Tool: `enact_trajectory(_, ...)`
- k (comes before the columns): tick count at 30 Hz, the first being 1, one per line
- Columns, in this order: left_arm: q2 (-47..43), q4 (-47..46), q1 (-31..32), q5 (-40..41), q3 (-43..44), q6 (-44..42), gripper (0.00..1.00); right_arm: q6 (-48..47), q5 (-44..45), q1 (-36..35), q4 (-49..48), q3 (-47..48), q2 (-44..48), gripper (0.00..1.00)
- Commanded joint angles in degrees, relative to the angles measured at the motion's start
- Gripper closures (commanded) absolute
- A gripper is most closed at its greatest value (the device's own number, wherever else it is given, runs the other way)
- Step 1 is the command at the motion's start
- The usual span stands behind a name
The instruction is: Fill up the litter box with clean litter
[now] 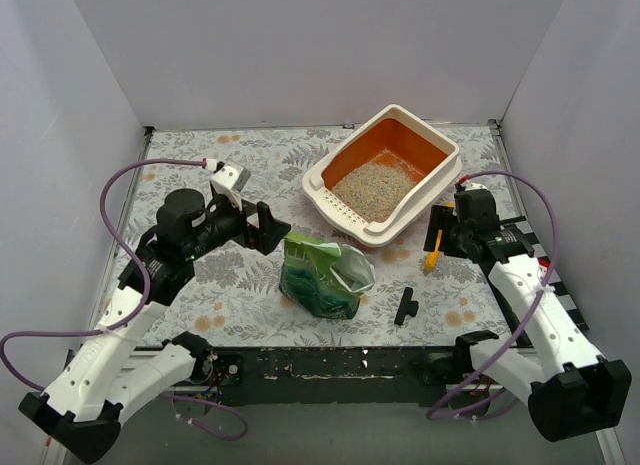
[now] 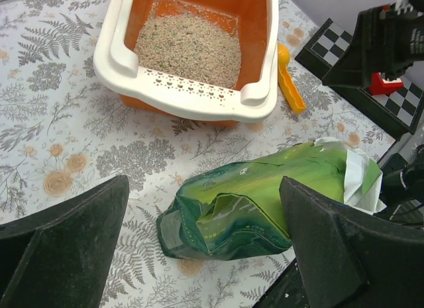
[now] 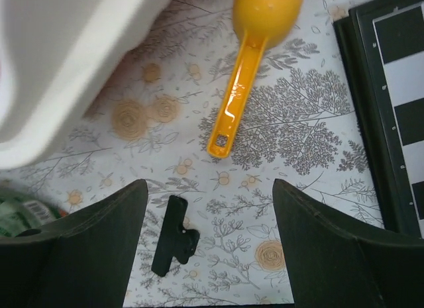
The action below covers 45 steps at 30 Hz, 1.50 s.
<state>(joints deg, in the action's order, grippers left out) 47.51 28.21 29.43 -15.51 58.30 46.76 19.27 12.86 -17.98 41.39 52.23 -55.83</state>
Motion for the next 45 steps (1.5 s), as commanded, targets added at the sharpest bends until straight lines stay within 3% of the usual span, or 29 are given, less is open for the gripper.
enact_trajectory(1, -2.1, 3.5, 0.1, 5.2, 1.3, 2.1, 0.02, 3.5, -7.9, 7.0, -10.3, -5.5, -1.0, 0.18)
enact_trajectory(9, -4.0, 2.4, 0.0, 2.7, -0.7, 1.7, 0.02, 7.1, -7.6, 8.4, -16.4, -8.8, -7.6, 0.19)
enact_trajectory(29, -3.9, 4.3, 0.1, 6.1, 0.8, 2.7, 0.02, 10.2, -4.8, 8.4, -21.6, -13.2, -22.8, 0.22)
enact_trajectory(31, -4.3, 4.4, 0.1, 6.6, 0.5, 2.6, 0.02, 9.9, -4.6, 8.4, -22.0, -13.5, -23.7, 0.31)
enact_trajectory(35, -4.5, 4.5, 0.1, 7.2, 0.6, 2.5, 0.02, 9.6, -3.5, 8.4, -21.4, -13.6, -24.1, 0.88)
enact_trajectory(36, -4.5, 4.6, 0.1, 7.2, 0.8, 2.5, 0.02, 9.6, -2.9, 8.4, -20.9, -13.5, -23.7, 0.98)
enact_trajectory(45, -3.9, 4.1, 0.0, 7.0, 2.4, 2.5, 0.02, 8.6, 6.9, 8.4, -11.0, -7.4, -12.8, 0.99)
